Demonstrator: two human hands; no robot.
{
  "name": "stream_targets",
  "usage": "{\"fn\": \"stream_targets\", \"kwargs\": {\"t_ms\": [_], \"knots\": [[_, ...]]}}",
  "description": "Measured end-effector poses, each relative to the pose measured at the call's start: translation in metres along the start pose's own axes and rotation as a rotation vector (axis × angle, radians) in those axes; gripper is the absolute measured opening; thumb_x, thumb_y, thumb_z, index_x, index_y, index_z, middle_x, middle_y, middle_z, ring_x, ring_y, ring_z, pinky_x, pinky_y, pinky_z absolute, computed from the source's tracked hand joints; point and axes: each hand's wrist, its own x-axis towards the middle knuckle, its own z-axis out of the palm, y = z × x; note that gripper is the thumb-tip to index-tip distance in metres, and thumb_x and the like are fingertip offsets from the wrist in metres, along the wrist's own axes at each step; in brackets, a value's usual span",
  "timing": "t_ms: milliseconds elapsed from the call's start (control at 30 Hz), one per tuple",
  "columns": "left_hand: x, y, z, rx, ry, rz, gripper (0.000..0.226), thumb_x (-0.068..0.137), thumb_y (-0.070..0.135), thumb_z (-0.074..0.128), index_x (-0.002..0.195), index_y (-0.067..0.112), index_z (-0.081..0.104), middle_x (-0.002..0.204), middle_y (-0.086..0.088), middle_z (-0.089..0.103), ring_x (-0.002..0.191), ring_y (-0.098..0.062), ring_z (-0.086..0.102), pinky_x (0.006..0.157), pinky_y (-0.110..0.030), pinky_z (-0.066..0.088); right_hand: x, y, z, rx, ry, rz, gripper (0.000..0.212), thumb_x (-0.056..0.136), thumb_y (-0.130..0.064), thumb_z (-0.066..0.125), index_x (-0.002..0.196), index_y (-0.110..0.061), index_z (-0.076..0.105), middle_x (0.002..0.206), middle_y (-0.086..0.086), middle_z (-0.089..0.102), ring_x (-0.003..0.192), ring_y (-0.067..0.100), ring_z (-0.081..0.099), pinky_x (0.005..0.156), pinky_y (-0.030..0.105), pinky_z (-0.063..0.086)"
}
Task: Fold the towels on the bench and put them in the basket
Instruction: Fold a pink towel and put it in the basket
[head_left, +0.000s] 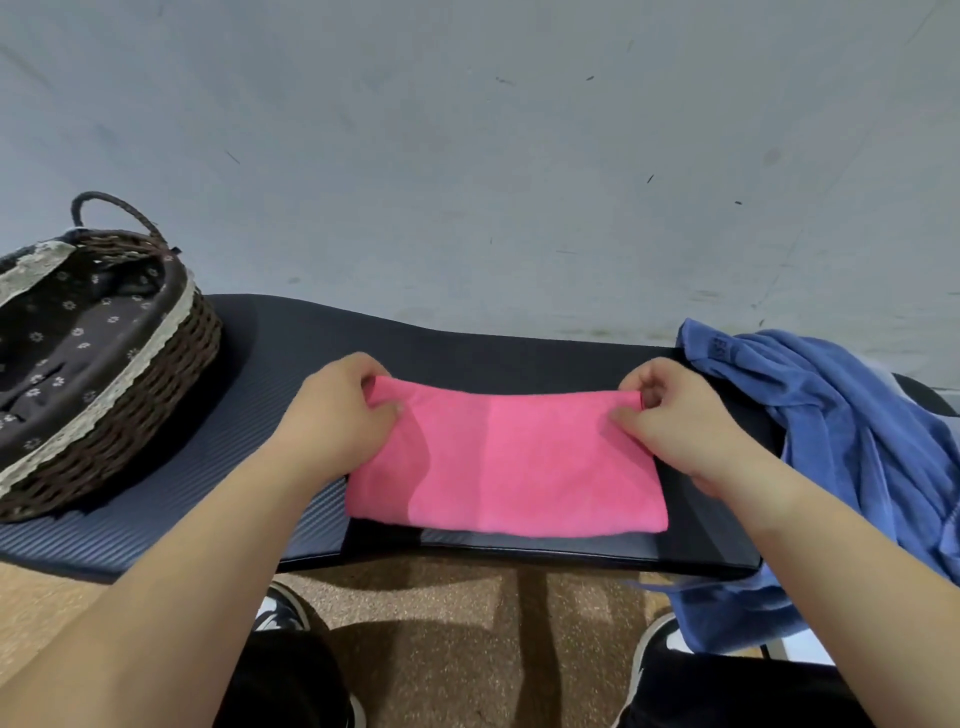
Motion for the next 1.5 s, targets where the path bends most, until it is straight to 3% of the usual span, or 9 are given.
{"fn": "stream_targets", "kwargs": {"t_ms": [167,333,467,667,867,1000,1100,1200,1500], "knots": [[0.006,-0.004,0.001,-0.036,-0.002,-0.122,0.053,0.088,0.036,0.073,0.135,0.019,0.055,0.119,0.004,0.064,0.112,-0.023,0.062,0.095,-0.037,0.051,0.007,-0.006,0.017,-0.180,0.202,-0.189,0.038,0.089,-0.011,0.066,0.126,-0.017,0.059,0.116,0.004,0.062,0.101,0.017,0.060,0.087,0.028,0.047],[0.004,-0.008,0.009,-0.131,-0.078,-0.279,0.040,0.075,0.027,0.084,0.105,0.017,0.060,0.102,-0.003,0.068,0.093,-0.024,0.066,0.076,-0.042,0.058,-0.015,0.002,0.035,-0.512,-0.136,-0.420,0.064,0.098,-0.038,0.059,0.156,-0.024,0.038,0.167,0.004,0.025,0.157,0.023,0.015,0.127,0.036,0.015],[0.003,0.003,0.012,-0.258,-0.084,-0.368,0.028,0.075,0.014,0.087,0.094,0.008,0.068,0.098,-0.011,0.070,0.086,-0.025,0.066,0.062,-0.037,0.054,-0.024,0.019,0.043,-0.760,-0.372,-0.309,0.073,0.102,-0.064,0.029,0.162,-0.038,-0.003,0.168,-0.002,-0.023,0.153,0.018,-0.027,0.127,0.042,-0.008],[-0.007,0.010,-0.005,-0.273,-0.048,-0.278,0.021,0.084,0.027,0.081,0.091,0.009,0.072,0.092,-0.010,0.074,0.085,-0.029,0.072,0.074,-0.050,0.061,-0.035,0.015,0.050,-0.841,-0.388,-0.247,0.070,0.102,-0.064,0.011,0.158,-0.037,-0.022,0.162,0.000,-0.039,0.146,0.019,-0.041,0.123,0.047,-0.019],[-0.011,0.023,-0.027,-0.399,0.079,-0.179,0.015,0.090,0.027,0.076,0.089,0.012,0.072,0.085,-0.008,0.075,0.083,-0.028,0.074,0.065,-0.038,0.059,-0.040,0.004,0.046,-0.617,-0.284,-0.434,0.071,0.098,-0.060,0.040,0.160,-0.029,0.027,0.170,0.006,0.014,0.157,0.024,0.005,0.128,0.044,0.000],[-0.014,0.057,-0.016,-0.523,-0.012,-0.087,0.013,0.091,0.028,0.074,0.097,0.016,0.074,0.087,-0.004,0.079,0.084,-0.023,0.077,0.073,-0.042,0.064,-0.030,-0.001,0.030,-0.335,-0.063,-0.398,0.037,0.095,-0.040,0.061,0.124,-0.019,0.070,0.117,-0.005,0.062,0.107,0.009,0.060,0.097,0.027,0.048],[-0.017,0.088,0.010,-0.526,-0.133,-0.028,0.010,0.093,0.021,0.072,0.098,0.013,0.072,0.080,-0.019,0.075,0.071,-0.037,0.074,0.059,-0.039,0.059,-0.025,-0.003,0.021,-0.084,-0.042,-0.198,0.014,0.096,-0.028,0.064,0.090,-0.022,0.075,0.082,-0.012,0.066,0.070,-0.002,0.058,0.067,0.013,0.042],[-0.019,0.111,0.043,-0.462,-0.220,0.040,0.004,0.093,0.014,0.070,0.097,0.014,0.069,0.062,-0.013,0.069,0.050,-0.026,0.068,0.050,-0.034,0.057,-0.019,-0.003,0.013,0.201,-0.081,-0.012,0.028,0.097,-0.029,0.063,0.080,-0.009,0.071,0.068,-0.003,0.064,0.061,0.011,0.055,0.057,0.027,0.045],[-0.028,0.115,0.095,-0.275,-0.412,0.154,0.023,0.090,0.017,0.074,0.102,0.034,0.064,0.093,-0.008,0.075,0.080,-0.031,0.075,0.078,-0.048,0.063,-0.016,0.005,0.015,0.280,-0.248,0.102,0.043,0.098,-0.029,0.066,0.081,0.009,0.060,0.071,0.012,0.053,0.062,0.018,0.051,0.050,0.027,0.047]]}}
